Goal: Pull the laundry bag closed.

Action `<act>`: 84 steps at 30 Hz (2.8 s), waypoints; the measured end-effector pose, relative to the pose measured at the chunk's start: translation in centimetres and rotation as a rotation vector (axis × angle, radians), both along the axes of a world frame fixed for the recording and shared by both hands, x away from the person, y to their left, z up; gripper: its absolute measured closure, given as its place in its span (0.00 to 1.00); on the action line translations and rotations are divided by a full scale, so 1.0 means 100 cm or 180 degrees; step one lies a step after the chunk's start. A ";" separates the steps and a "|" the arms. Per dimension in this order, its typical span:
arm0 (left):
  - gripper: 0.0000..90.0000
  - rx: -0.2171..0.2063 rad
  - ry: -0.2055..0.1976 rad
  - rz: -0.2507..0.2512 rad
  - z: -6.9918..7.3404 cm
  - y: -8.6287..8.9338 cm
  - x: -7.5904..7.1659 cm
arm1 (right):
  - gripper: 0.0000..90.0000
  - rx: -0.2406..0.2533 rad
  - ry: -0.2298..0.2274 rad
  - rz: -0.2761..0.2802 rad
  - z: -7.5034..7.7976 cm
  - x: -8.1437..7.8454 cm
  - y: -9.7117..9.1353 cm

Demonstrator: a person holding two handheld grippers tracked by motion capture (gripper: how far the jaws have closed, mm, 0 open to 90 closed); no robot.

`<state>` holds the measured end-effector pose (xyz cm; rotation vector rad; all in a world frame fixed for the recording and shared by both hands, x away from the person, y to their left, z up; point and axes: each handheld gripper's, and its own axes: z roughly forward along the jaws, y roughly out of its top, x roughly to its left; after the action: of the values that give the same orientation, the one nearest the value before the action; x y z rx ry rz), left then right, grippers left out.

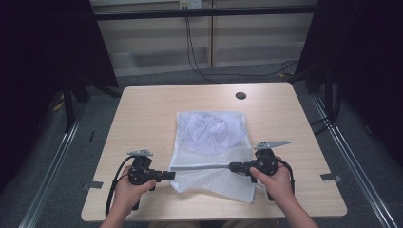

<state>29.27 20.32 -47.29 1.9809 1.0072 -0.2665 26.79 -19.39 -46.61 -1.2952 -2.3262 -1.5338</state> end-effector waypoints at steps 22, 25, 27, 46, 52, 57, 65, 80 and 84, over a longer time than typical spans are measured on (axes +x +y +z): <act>0.98 0.0014 0.0009 -0.0015 -0.001 -0.001 0.000 | 0.97 -0.0029 0.0010 -0.0015 0.000 -0.001 -0.006; 0.98 0.0007 0.0015 -0.0008 -0.001 -0.001 0.000 | 0.97 -0.0026 0.0008 -0.0017 0.000 -0.001 -0.009; 0.98 0.0013 0.0016 -0.0017 -0.001 -0.001 0.000 | 0.97 -0.0023 0.0003 -0.0032 0.000 -0.001 -0.011; 0.98 -0.0038 0.0049 -0.0002 -0.001 0.000 0.000 | 0.97 -0.0044 0.0011 -0.0037 -0.001 -0.003 -0.017; 0.98 0.0000 0.0040 0.0024 -0.001 0.001 0.000 | 0.97 -0.0048 0.0031 -0.0073 -0.001 -0.004 -0.021; 0.98 -0.0008 0.0052 0.0015 -0.002 0.003 0.000 | 0.97 -0.0043 0.0025 -0.0085 -0.001 -0.004 -0.023; 0.98 -0.0007 0.0052 0.0010 -0.002 0.003 -0.001 | 0.97 -0.0048 0.0027 -0.0072 0.000 -0.003 -0.024; 0.98 0.0016 0.0052 0.0024 -0.002 0.004 -0.002 | 0.97 -0.0071 0.0047 -0.0083 0.000 -0.003 -0.025; 0.98 0.0008 0.0058 0.0025 -0.002 0.007 -0.004 | 0.97 -0.0064 0.0038 -0.0095 -0.001 -0.004 -0.030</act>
<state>28.89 20.99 -47.48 1.9797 1.0271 -0.2796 26.39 -22.38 -46.67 -1.3460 -2.3314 -1.5107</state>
